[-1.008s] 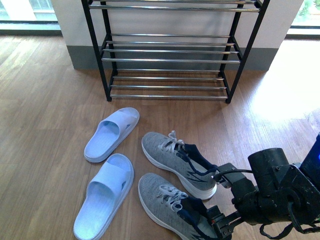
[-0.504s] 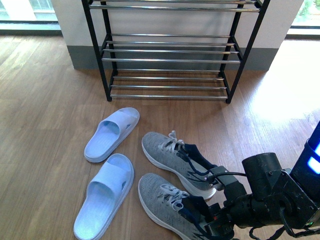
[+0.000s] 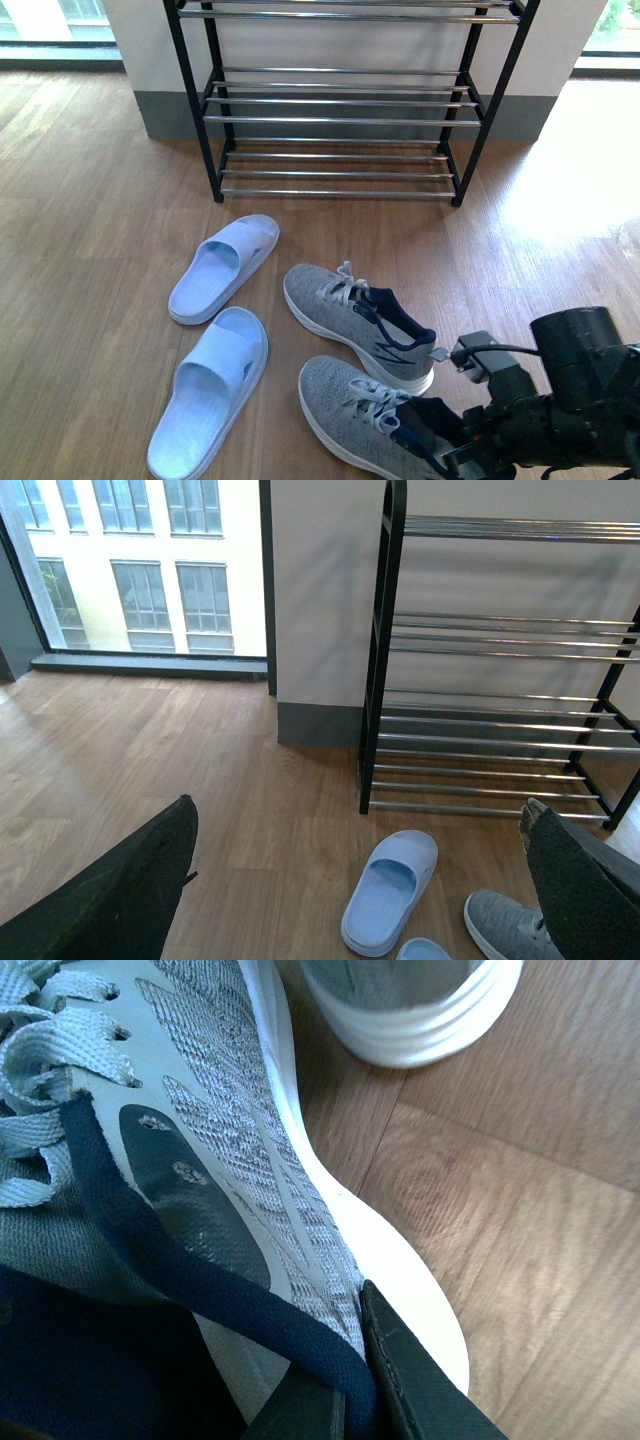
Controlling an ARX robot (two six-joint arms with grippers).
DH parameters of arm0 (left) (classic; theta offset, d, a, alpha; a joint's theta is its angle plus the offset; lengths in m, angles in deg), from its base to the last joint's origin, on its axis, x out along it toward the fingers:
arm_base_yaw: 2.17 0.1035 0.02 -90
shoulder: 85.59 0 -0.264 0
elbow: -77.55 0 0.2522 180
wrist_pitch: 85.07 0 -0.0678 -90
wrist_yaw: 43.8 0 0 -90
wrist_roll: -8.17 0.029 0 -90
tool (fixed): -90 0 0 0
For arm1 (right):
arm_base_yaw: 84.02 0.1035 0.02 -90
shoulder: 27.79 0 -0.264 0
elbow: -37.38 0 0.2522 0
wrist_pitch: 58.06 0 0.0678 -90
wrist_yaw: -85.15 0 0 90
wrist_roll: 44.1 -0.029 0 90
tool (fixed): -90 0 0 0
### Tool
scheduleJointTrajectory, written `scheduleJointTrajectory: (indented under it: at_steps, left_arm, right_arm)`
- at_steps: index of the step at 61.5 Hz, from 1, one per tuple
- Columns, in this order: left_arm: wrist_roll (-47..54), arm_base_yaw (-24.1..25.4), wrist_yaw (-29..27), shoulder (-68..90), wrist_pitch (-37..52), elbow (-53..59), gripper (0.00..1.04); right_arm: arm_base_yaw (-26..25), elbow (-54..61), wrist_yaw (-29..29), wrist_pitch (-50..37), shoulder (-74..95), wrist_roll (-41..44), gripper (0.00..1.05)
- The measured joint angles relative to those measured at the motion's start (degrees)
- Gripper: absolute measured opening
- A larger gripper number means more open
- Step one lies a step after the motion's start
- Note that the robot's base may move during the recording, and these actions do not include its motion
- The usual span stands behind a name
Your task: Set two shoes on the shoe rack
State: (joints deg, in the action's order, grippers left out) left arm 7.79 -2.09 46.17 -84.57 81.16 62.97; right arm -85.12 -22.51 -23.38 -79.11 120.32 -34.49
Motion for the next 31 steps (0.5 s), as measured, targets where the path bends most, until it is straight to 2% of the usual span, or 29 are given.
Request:
scheduleJointTrajectory:
  at_steps: [14, 23, 31]
  left_arm:
    - [0.0, 0.0, 0.0, 0.0, 0.0, 0.0, 0.95]
    - [-0.02, 0.0, 0.0, 0.0, 0.0, 0.0, 0.95]
    - [-0.02, 0.0, 0.0, 0.0, 0.0, 0.0, 0.95]
  right_arm:
    - [-7.82, 12.26, -0.81, -0.96, -21.29, -0.96, 0.01]
    - [-14.95, 18.99, -0.26, 4.04, -40.61, -1.6, 0.01]
    - [-19.23, 21.22, -1.66, 9.53, -56.63, -2.86, 0.01]
